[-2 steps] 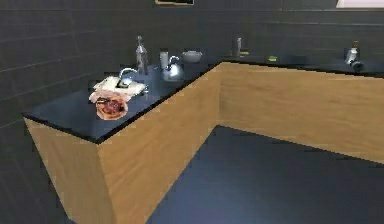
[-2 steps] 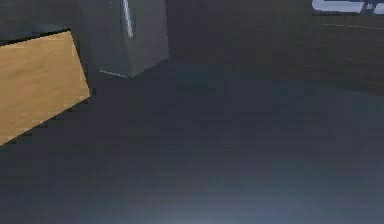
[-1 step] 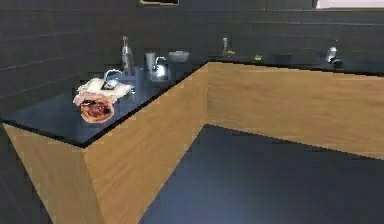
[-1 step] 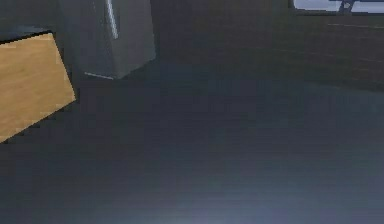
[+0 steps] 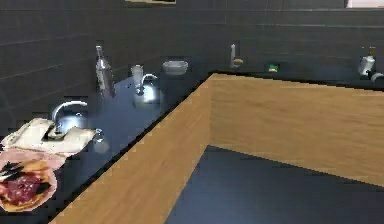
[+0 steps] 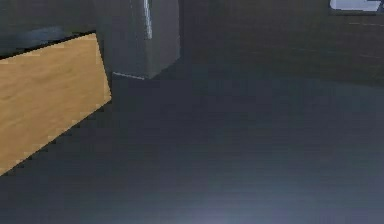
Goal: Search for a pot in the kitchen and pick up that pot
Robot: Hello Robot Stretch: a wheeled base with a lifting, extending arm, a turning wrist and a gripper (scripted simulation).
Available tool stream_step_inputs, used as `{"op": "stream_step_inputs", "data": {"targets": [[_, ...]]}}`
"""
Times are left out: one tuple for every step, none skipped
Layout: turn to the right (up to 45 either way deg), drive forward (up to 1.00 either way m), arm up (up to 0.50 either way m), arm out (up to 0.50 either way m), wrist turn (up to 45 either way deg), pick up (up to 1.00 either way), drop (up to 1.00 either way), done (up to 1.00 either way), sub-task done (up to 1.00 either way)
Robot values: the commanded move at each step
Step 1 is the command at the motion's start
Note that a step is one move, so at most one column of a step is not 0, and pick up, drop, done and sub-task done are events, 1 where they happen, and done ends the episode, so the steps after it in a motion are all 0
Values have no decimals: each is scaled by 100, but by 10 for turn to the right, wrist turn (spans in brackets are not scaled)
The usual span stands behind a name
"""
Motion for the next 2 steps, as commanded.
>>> {"op": "stream_step_inputs", "data": {"targets": [[-450,0,0,0,0,0,0,0,0],[-450,0,0,0,0,0,0,0,0]]}}
